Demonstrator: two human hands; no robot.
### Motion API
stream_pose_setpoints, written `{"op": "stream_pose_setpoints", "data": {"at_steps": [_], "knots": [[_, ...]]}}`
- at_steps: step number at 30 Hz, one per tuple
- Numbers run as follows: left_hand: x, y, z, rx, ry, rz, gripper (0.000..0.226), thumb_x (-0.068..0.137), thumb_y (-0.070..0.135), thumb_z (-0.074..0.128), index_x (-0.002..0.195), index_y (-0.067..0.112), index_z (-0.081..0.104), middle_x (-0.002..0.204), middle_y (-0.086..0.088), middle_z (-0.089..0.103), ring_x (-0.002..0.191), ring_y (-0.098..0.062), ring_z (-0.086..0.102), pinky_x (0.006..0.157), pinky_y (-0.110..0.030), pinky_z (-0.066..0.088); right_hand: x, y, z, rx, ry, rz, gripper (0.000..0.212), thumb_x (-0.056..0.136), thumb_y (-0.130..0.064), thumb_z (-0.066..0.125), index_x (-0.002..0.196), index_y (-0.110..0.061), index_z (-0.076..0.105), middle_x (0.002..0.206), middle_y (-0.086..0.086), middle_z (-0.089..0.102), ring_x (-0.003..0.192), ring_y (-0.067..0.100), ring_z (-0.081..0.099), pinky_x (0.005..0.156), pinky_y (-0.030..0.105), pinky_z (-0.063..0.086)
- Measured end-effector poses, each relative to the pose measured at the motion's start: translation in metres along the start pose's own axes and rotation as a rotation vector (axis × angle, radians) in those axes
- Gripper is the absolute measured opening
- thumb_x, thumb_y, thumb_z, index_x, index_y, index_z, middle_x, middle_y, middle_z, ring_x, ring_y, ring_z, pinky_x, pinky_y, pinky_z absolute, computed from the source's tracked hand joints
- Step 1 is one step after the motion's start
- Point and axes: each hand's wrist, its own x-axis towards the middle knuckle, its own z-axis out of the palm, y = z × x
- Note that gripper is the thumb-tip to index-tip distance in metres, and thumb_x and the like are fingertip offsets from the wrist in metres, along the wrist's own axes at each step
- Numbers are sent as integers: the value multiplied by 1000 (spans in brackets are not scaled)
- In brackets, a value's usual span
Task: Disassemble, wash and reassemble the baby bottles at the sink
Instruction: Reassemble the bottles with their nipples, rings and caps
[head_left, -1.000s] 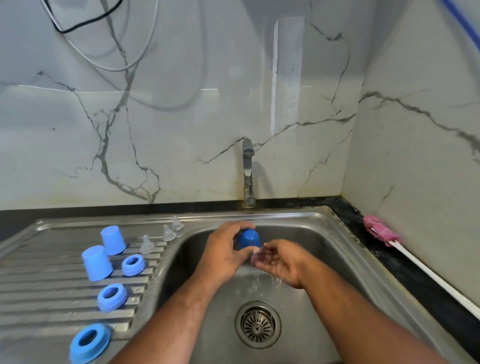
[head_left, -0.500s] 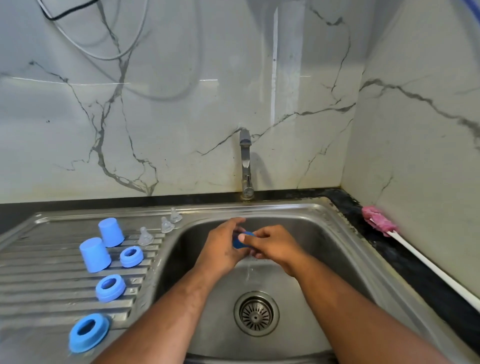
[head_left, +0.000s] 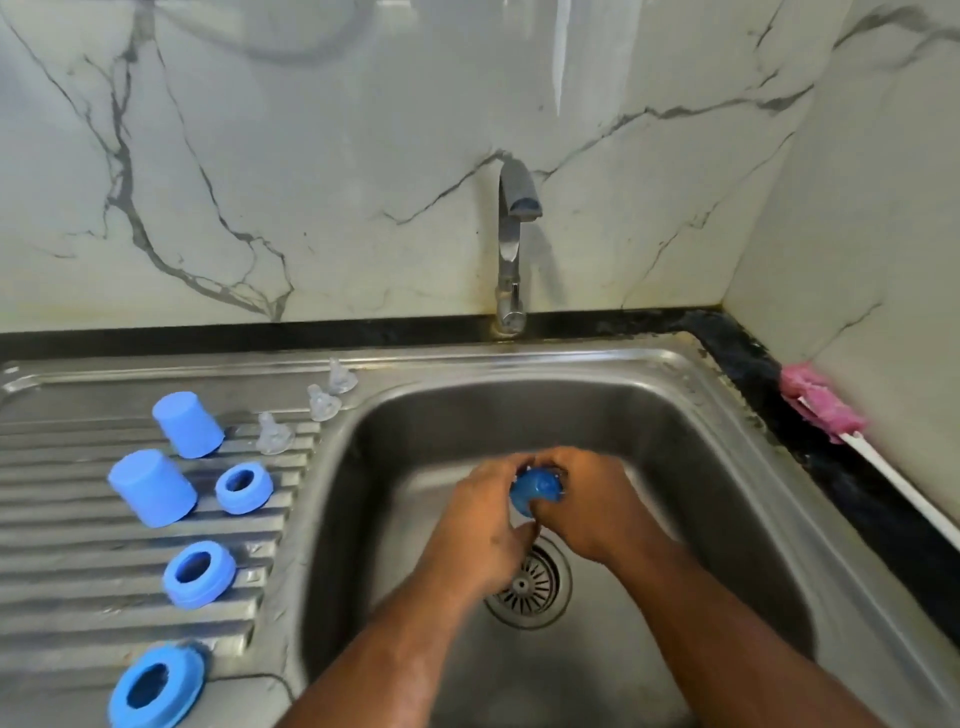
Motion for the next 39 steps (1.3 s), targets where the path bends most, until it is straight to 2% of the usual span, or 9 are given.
{"op": "stream_pose_setpoints", "data": {"at_steps": [3, 6, 8, 12, 16, 22, 30, 34, 39], "knots": [[-7, -3, 5, -75, -54, -62, 67, 82, 4, 72, 139, 35, 55, 133, 17, 60, 120, 3, 56, 107, -19, 44, -7, 8, 1, -20, 27, -21, 31, 80, -5, 74, 104, -24, 76, 92, -18, 63, 83, -3, 56, 72, -2, 35], [-14, -1, 6, -73, -92, -181, 70, 87, 4, 68, 148, 31, 47, 144, 12, 54, 131, -1, 51, 113, -21, 39, -10, 17, 11, -19, -47, 119, 43, 83, -7, 72, 124, -23, 71, 119, -5, 67, 109, 10, 62, 82, -2, 31], [-21, 2, 7, -62, -92, -239, 73, 87, 5, 68, 150, 30, 43, 149, 10, 49, 136, -4, 47, 116, -19, 34, -17, 20, 12, -41, -67, 164, 50, 87, -12, 72, 134, -25, 64, 131, -4, 63, 117, 12, 60, 92, 8, 37], [-35, 26, -5, -34, -41, -255, 67, 92, 16, 68, 152, 28, 40, 152, 18, 41, 138, 6, 33, 111, -1, 15, -44, 2, -17, -95, 14, 113, 48, 89, -24, 71, 135, -33, 60, 129, -15, 61, 121, 11, 53, 95, 22, 45], [-63, 59, -19, -98, -16, -260, 60, 91, 21, 66, 147, 30, 46, 147, 18, 47, 135, 4, 42, 116, -14, 29, -72, -11, -47, -197, -16, 116, 44, 92, -43, 66, 134, -32, 60, 125, -11, 67, 114, 15, 60, 96, 31, 47], [-107, 79, -50, -84, -114, -194, 64, 91, 32, 62, 151, 31, 41, 152, 18, 43, 141, 6, 35, 118, -17, 27, -100, -34, -64, -210, -104, 96, 48, 91, -45, 69, 135, -37, 54, 117, -8, 65, 107, 10, 60, 97, 29, 46], [-121, 61, -139, -114, 21, -186, 50, 95, 41, 57, 143, 29, 51, 143, 13, 51, 131, 3, 45, 112, -11, 29, -101, -96, -38, -90, -37, -109, 48, 71, -8, 89, 112, -24, 71, 109, -18, 62, 96, 12, 63, 90, 0, 32], [-139, 34, -205, -136, 159, -203, 44, 93, 39, 55, 135, 25, 59, 131, 13, 61, 119, 2, 56, 103, -15, 41, -93, -161, -6, -113, -27, -252, 51, 74, -19, 84, 121, -28, 69, 116, -11, 62, 105, 7, 58, 95, 12, 40], [-167, 7, -280, -140, 242, -203, 34, 94, 17, 63, 128, 20, 63, 121, 11, 66, 111, 5, 59, 87, -1, 39, -81, -254, 43, -151, -156, -274, 50, 85, -26, 75, 133, -28, 62, 129, -6, 64, 119, 16, 57, 99, 26, 44]]}}
